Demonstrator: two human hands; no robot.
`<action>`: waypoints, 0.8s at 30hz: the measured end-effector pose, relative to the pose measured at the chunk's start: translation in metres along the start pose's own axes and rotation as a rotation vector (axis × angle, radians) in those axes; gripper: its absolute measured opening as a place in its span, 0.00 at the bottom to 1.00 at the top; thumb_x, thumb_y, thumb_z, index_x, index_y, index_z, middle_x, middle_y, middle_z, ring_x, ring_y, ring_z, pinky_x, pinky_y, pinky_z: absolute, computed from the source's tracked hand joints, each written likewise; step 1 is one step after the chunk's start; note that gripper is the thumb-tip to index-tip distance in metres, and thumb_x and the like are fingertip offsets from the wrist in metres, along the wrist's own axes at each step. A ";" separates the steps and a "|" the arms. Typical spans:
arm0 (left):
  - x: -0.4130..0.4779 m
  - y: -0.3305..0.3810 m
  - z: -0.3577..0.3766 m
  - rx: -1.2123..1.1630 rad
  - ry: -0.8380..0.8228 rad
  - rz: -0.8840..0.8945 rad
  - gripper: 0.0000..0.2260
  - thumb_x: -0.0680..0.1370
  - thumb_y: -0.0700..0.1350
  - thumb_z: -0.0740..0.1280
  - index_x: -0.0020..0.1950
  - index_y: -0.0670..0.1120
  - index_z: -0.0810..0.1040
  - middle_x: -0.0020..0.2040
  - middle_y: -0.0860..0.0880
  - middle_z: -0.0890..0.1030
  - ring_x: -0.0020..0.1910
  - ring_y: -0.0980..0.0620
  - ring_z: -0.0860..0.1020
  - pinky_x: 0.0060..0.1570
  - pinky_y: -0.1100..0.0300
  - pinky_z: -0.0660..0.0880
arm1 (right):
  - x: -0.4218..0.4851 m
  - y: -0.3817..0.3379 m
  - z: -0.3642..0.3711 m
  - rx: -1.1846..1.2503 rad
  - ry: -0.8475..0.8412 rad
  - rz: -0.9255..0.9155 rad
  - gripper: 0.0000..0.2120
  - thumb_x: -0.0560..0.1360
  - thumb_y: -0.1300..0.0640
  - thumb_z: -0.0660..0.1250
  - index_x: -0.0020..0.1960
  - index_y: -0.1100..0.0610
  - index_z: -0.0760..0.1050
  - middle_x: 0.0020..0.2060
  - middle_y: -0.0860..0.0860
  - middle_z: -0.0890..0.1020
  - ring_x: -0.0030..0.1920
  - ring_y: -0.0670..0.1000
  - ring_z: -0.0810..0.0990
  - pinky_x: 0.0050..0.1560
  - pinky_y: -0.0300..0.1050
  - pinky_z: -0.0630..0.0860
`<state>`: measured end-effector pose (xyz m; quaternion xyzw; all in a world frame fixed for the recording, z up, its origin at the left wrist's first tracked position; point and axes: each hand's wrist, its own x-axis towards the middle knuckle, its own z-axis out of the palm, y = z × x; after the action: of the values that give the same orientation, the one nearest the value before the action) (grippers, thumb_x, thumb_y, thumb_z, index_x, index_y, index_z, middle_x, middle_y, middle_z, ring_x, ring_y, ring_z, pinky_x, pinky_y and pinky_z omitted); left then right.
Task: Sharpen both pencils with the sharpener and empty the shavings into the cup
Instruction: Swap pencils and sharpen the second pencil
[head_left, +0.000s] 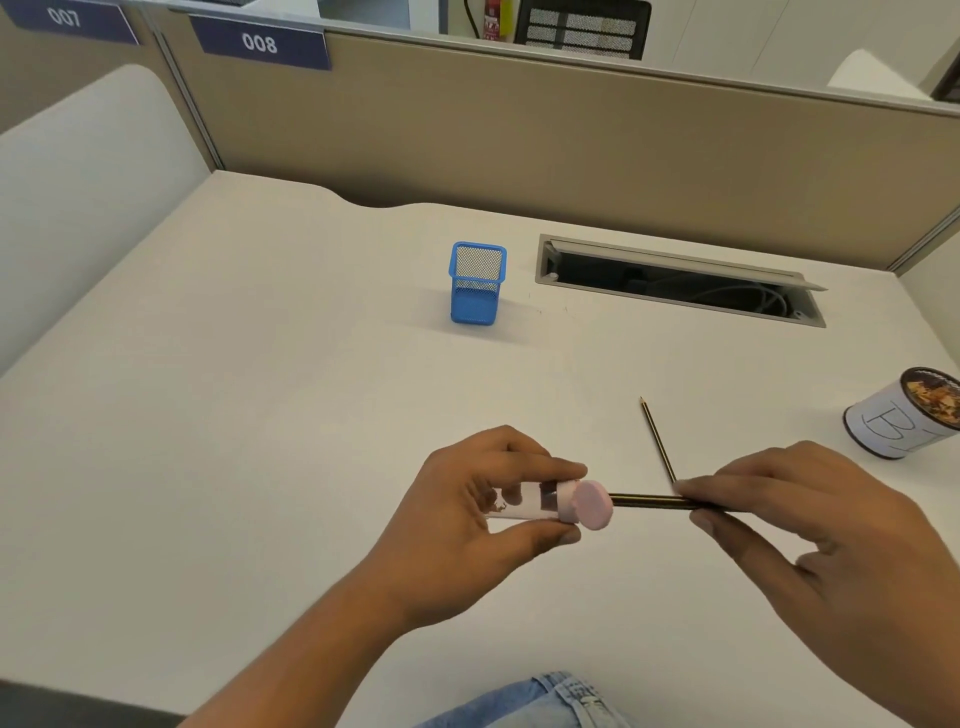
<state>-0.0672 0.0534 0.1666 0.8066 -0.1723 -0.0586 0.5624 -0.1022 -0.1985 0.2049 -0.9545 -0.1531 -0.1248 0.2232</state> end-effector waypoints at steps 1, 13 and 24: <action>-0.001 0.000 0.000 -0.006 0.010 -0.004 0.15 0.69 0.44 0.79 0.53 0.57 0.84 0.47 0.59 0.81 0.44 0.56 0.78 0.41 0.71 0.70 | 0.000 -0.001 0.000 -0.013 0.007 -0.010 0.10 0.75 0.47 0.64 0.51 0.45 0.83 0.42 0.37 0.80 0.42 0.48 0.78 0.39 0.41 0.71; -0.004 0.006 0.007 -0.109 0.098 0.024 0.14 0.68 0.43 0.79 0.50 0.55 0.83 0.47 0.57 0.83 0.45 0.52 0.79 0.41 0.64 0.74 | -0.001 -0.007 -0.008 -0.129 0.079 -0.087 0.09 0.75 0.52 0.67 0.51 0.49 0.84 0.41 0.44 0.83 0.39 0.51 0.78 0.38 0.47 0.72; -0.001 0.009 0.009 0.079 0.056 0.131 0.14 0.67 0.45 0.80 0.51 0.55 0.85 0.44 0.59 0.82 0.41 0.54 0.79 0.37 0.71 0.68 | 0.003 -0.011 -0.009 -0.296 0.000 -0.248 0.08 0.76 0.54 0.68 0.50 0.54 0.85 0.39 0.50 0.84 0.33 0.57 0.78 0.30 0.50 0.74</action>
<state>-0.0727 0.0434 0.1718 0.8163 -0.2111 0.0080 0.5375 -0.1049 -0.1931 0.2181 -0.9507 -0.2498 -0.1723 0.0634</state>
